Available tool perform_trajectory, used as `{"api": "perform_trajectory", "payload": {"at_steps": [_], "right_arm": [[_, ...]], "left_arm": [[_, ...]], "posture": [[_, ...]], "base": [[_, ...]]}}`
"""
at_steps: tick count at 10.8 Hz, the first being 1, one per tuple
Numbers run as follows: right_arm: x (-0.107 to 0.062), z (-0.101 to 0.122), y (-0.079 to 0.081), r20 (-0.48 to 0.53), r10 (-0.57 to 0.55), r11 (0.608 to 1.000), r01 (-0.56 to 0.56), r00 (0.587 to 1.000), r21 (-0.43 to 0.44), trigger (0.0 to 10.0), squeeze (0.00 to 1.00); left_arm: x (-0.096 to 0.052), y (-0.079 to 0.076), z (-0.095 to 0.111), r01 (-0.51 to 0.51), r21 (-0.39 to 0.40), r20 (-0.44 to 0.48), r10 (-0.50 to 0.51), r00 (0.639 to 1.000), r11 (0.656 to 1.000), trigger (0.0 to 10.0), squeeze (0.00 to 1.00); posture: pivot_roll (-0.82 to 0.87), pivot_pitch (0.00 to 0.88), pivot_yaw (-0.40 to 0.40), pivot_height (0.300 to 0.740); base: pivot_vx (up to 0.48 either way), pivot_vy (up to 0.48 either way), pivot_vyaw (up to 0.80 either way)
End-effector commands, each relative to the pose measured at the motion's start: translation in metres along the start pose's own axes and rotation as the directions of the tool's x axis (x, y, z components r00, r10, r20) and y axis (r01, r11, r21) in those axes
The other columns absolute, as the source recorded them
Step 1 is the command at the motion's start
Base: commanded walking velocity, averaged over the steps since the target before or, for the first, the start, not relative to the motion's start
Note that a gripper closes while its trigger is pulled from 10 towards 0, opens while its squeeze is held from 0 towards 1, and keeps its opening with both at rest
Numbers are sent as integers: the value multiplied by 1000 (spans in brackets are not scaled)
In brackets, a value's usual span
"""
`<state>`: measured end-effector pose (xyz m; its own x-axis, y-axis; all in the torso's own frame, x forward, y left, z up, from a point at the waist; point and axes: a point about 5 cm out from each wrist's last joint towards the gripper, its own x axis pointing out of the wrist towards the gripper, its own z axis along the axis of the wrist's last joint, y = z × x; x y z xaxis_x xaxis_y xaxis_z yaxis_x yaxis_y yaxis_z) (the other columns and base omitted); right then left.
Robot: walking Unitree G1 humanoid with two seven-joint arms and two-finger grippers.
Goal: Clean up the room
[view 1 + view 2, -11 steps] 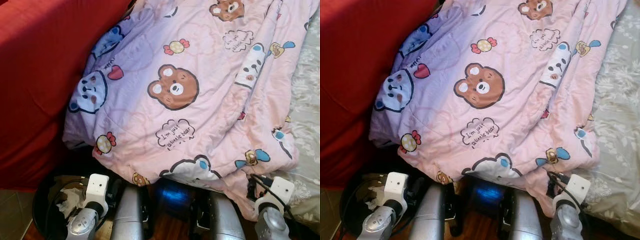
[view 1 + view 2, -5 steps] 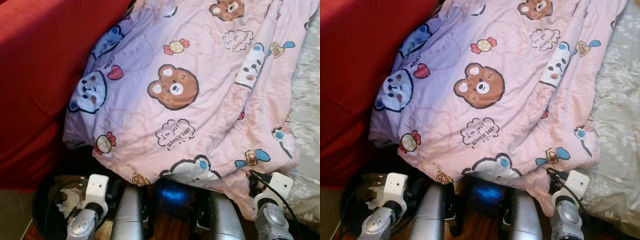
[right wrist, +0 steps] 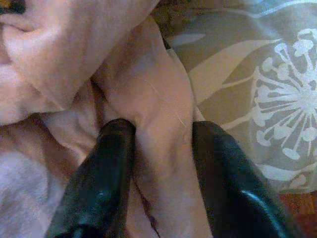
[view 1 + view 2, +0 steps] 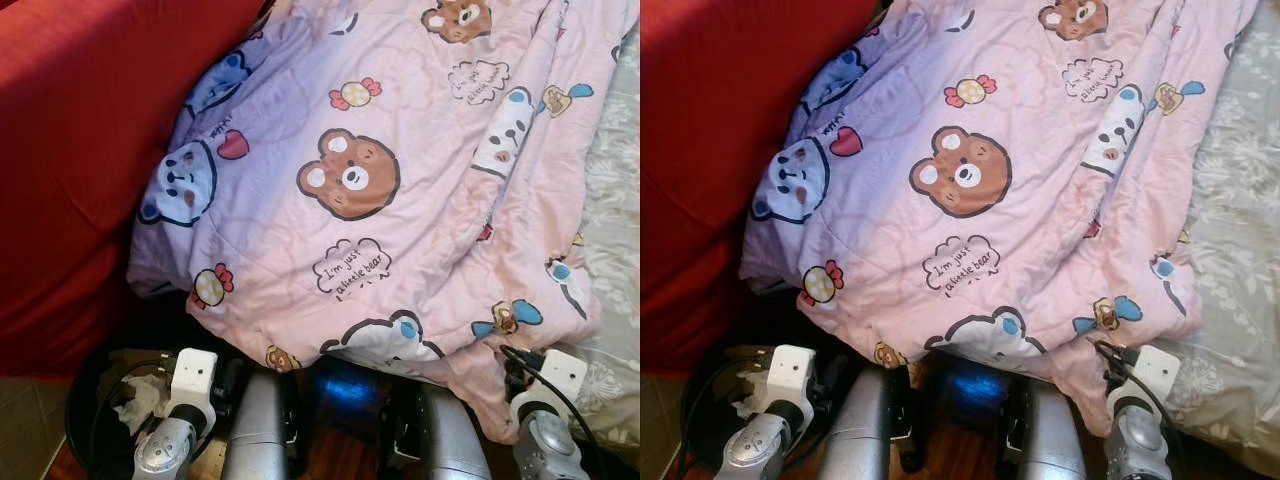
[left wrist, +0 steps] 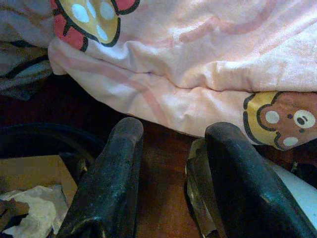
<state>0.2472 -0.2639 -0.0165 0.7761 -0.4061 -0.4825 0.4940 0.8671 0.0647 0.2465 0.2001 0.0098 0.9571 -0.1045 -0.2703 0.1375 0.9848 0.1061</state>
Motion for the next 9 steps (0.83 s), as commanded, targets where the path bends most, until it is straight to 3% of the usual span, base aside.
{"api": "perform_trajectory", "payload": {"at_steps": [1,5,7,9], "right_arm": [[-8,-24,-17,-93,-55,998,54,994,-12,0,0],[-8,-24,-16,-88,-51,999,49,995,-22,0,0],[-7,-21,-14,-68,-30,998,27,997,-52,0,0],[-10,-22,-23,-40,-33,998,30,999,-60,0,0]], "left_arm": [[-10,4,-14,-9,12,-58,10,998,1000,10000,0],[-8,3,-16,-16,9,-65,17,998,1000,10000,0],[1,2,-14,-28,2,-69,28,997,1000,10000,0],[10,0,-12,-20,8,-80,21,997,1000,10000,0]], "posture": [[202,370,68,635],[196,339,53,635],[179,299,38,635],[150,253,33,635]], "base": [[0,0,0],[0,0,0],[0,0,0],[0,0,0]]}}
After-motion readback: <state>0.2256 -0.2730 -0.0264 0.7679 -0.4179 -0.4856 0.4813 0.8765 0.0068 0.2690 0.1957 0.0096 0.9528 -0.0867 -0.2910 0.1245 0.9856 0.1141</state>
